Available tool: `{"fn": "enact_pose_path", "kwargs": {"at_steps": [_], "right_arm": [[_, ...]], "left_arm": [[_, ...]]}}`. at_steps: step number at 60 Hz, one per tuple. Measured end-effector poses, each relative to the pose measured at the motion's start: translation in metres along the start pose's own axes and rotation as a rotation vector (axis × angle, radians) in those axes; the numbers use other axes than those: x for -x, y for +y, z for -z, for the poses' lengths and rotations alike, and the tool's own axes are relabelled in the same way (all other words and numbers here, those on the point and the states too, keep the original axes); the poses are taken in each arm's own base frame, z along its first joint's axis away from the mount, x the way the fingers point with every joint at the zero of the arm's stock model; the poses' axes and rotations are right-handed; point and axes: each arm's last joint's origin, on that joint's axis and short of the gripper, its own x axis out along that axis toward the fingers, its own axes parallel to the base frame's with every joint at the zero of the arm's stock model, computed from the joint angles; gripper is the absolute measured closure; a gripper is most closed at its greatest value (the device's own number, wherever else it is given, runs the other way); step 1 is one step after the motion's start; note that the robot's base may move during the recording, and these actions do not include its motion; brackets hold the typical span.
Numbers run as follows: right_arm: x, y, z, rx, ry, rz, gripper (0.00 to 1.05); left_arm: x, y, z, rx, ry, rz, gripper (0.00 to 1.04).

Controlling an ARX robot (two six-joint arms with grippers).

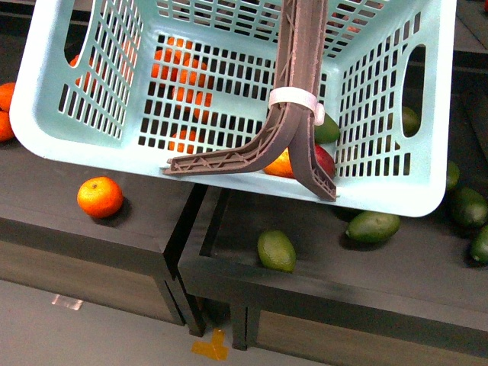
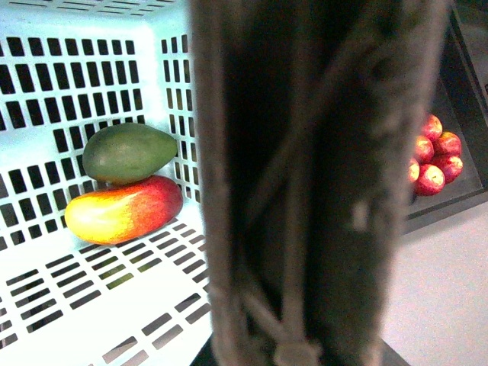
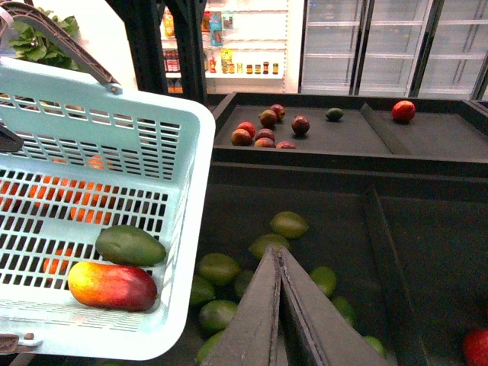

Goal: Pick mango and avocado into basket

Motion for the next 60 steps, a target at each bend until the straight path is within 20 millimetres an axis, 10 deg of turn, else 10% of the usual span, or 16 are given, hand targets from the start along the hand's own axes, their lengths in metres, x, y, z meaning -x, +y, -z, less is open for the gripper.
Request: {"fn": "enact_pose_path", "kwargs": {"at_steps": [42, 60], "right_arm": [[0.013, 0.000, 0.003, 0.004, 0.005, -0.003, 1.02], [0.013, 0.000, 0.003, 0.004, 0.005, -0.003, 0.51]], "left_arm": [[0.000, 0.000, 0.000, -0.001, 0.000, 0.000, 1.00], [0.000, 0.000, 0.000, 0.000, 0.000, 0.000, 1.00]]}}
